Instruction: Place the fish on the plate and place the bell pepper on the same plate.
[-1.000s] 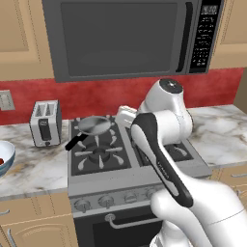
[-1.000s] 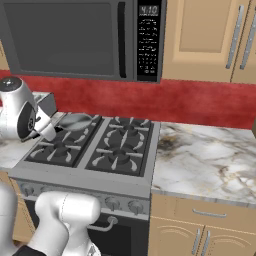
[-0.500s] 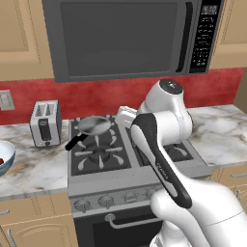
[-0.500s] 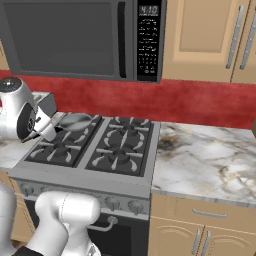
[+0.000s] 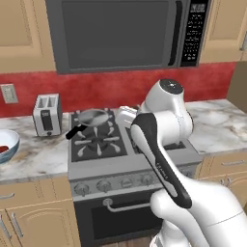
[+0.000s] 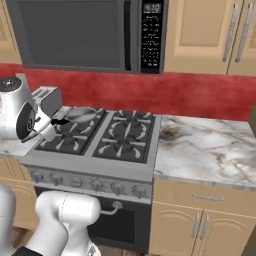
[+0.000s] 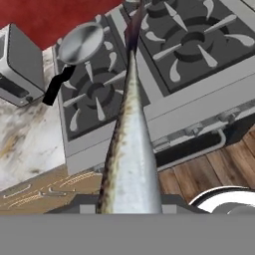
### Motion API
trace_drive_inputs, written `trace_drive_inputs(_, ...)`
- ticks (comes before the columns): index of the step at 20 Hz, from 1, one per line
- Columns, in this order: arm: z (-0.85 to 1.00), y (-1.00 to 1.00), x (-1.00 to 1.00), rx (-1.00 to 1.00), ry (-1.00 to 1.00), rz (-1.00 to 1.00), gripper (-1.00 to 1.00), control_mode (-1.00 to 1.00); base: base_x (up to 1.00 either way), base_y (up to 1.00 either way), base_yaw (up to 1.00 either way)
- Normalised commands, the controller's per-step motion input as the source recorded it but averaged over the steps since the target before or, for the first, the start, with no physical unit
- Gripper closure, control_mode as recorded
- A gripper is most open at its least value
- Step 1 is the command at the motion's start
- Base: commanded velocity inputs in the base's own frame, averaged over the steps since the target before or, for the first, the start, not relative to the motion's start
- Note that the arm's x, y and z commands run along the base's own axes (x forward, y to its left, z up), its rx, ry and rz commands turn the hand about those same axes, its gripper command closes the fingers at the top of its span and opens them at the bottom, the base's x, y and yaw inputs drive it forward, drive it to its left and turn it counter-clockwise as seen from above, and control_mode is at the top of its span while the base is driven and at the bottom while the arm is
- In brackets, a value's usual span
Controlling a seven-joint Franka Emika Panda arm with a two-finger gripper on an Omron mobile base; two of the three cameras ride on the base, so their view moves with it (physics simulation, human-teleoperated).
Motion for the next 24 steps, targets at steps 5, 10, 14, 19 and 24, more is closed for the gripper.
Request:
trace_drive_inputs(5,0.00,0.00,0.00,0.00,0.00,0.00,1.00,1.00,-0.22,0.59,0.00)
trace_drive_inputs(10,0.00,0.00,0.00,0.00,0.00,0.00,1.00,1.00,-0.04,0.84,-0.01)
trace_drive_inputs(14,0.00,0.00,0.00,0.00,0.00,0.00,1.00,1.00,-0.04,0.76,-0.01)
trace_drive_inputs(19,0.00,0.00,0.00,0.00,0.00,0.00,1.00,1.00,0.00,0.76,-0.01)
trace_drive_inputs(24,0.00,0.00,0.00,0.00,0.00,0.00,1.00,1.00,0.07,0.77,-0.04)
